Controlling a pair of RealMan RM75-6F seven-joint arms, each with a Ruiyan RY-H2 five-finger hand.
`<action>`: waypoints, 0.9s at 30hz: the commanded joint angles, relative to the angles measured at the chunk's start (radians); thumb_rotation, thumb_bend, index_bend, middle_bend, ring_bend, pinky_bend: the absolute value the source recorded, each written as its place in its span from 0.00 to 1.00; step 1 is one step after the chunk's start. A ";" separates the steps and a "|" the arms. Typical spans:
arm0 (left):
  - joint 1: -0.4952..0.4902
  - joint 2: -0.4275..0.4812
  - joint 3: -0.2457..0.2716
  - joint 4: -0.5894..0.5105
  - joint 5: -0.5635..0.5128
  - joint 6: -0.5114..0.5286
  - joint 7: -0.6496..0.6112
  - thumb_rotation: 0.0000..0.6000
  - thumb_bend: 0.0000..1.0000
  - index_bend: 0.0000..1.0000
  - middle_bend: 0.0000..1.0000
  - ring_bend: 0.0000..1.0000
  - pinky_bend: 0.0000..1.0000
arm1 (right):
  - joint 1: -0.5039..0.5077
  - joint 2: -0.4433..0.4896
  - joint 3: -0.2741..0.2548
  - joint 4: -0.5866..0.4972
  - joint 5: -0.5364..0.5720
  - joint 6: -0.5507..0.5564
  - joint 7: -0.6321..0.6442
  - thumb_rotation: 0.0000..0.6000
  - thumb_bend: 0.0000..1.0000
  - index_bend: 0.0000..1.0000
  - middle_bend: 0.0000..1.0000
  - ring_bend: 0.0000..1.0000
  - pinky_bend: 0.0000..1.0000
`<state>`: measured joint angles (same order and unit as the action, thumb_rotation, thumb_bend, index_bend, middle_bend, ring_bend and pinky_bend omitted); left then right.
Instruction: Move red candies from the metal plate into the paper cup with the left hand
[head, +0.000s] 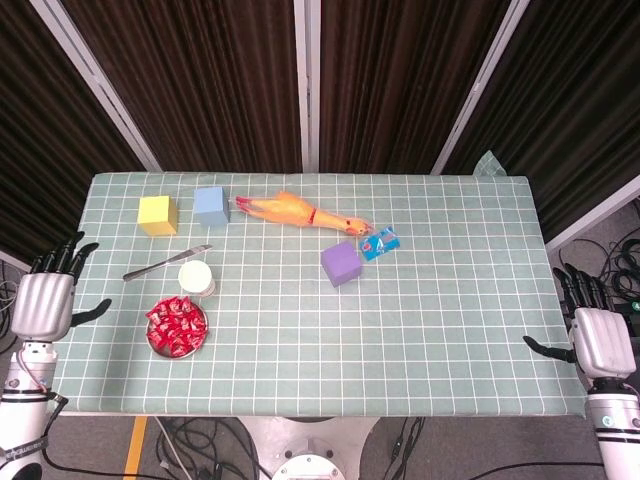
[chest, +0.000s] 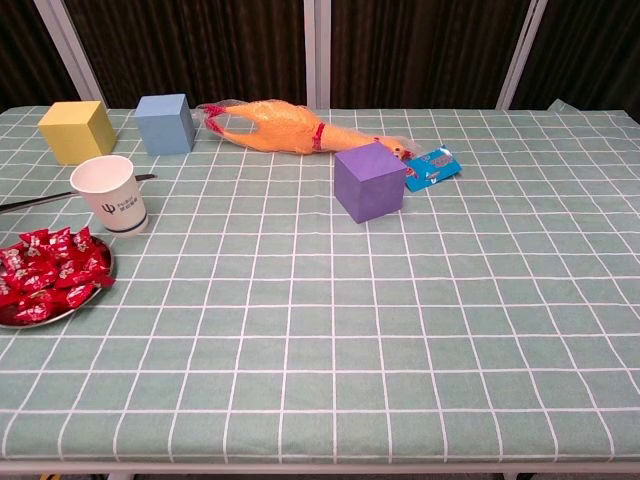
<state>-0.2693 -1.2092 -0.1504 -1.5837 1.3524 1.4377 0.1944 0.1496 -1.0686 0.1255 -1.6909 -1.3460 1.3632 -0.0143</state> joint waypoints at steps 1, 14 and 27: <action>-0.003 -0.011 -0.004 0.009 -0.007 -0.007 0.000 0.90 0.16 0.23 0.18 0.16 0.22 | 0.006 -0.003 0.004 0.011 0.002 -0.009 0.009 0.80 0.00 0.00 0.00 0.00 0.00; -0.002 0.055 0.027 -0.116 -0.044 -0.069 0.107 1.00 0.17 0.27 0.42 0.44 0.61 | 0.036 -0.009 0.019 0.043 0.005 -0.038 0.020 0.82 0.00 0.00 0.00 0.00 0.00; -0.021 -0.010 0.098 -0.105 -0.160 -0.243 0.138 1.00 0.06 0.43 1.00 1.00 1.00 | 0.060 -0.015 0.021 0.056 -0.006 -0.057 0.020 0.83 0.00 0.00 0.00 0.00 0.00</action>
<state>-0.2855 -1.2057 -0.0633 -1.6955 1.1981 1.2151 0.3400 0.2102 -1.0834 0.1482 -1.6346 -1.3506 1.3068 0.0061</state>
